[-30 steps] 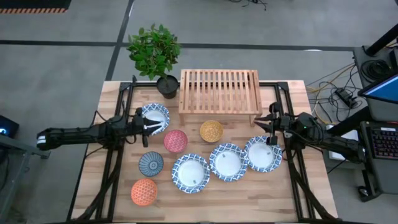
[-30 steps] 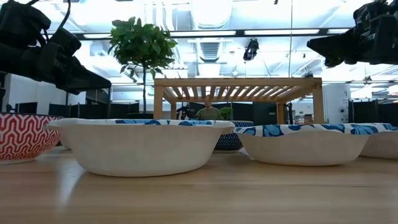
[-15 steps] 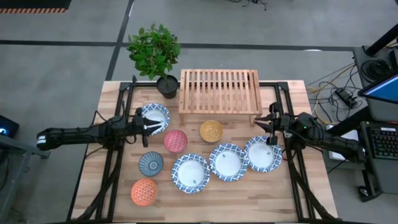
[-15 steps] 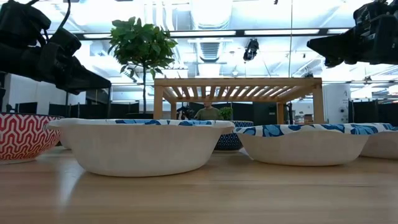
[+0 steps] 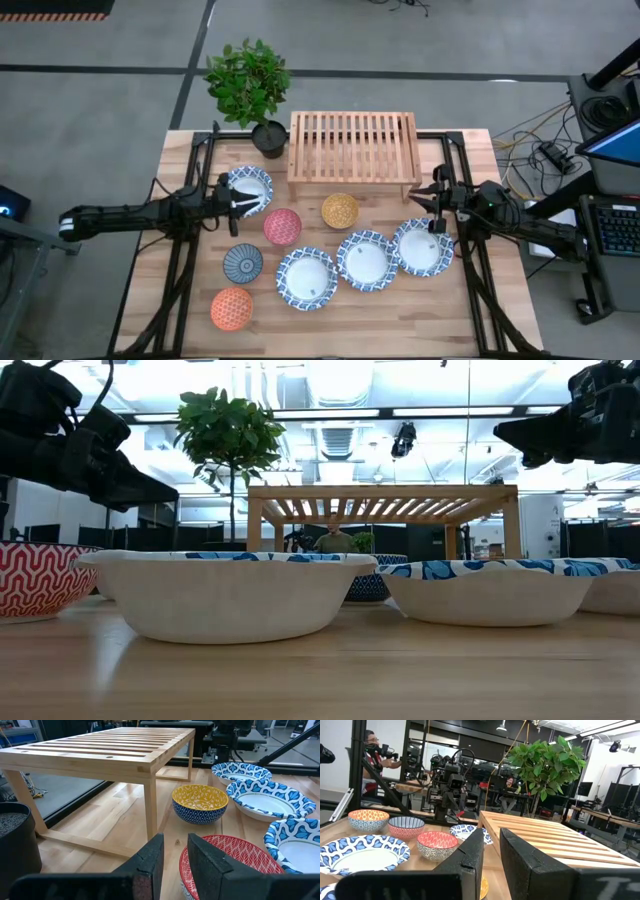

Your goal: Place and stack bowls onto a shelf

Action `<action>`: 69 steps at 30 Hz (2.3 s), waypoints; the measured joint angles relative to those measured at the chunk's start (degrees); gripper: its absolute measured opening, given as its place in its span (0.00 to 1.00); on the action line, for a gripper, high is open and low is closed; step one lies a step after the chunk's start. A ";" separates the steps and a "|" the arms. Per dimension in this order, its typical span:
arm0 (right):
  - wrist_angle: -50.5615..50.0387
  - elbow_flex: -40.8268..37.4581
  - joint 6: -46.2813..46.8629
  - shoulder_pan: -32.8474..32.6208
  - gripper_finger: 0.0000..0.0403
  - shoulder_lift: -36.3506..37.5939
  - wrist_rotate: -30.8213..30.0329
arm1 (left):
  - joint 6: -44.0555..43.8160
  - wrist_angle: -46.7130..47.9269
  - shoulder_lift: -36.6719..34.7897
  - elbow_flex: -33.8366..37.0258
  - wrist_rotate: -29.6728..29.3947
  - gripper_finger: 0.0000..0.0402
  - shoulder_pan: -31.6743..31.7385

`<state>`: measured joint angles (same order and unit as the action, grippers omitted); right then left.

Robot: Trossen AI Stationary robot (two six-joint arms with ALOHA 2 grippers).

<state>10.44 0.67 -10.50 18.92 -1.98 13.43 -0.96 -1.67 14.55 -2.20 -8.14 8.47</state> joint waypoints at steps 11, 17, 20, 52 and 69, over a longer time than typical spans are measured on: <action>0.00 0.00 0.00 -0.02 0.13 0.00 0.00 | -0.01 0.00 0.02 0.00 0.00 0.17 -0.02; 0.00 0.00 0.00 -0.02 0.13 0.00 0.00 | -0.02 0.01 0.02 0.00 0.00 0.17 -0.02; 0.00 0.00 0.00 0.00 0.13 0.00 0.00 | -0.01 0.00 0.02 0.00 0.00 0.17 -0.01; 1.67 0.00 15.11 0.00 0.13 -0.04 -15.03 | -29.43 -27.55 2.43 0.04 9.86 0.17 -3.35; 13.92 1.22 39.19 -1.44 0.13 -0.22 -13.09 | -8.94 -55.34 18.99 -0.46 10.63 0.17 -26.82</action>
<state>24.36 1.88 28.69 17.48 -2.20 0.34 -9.90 -57.01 33.54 -2.65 2.49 -18.35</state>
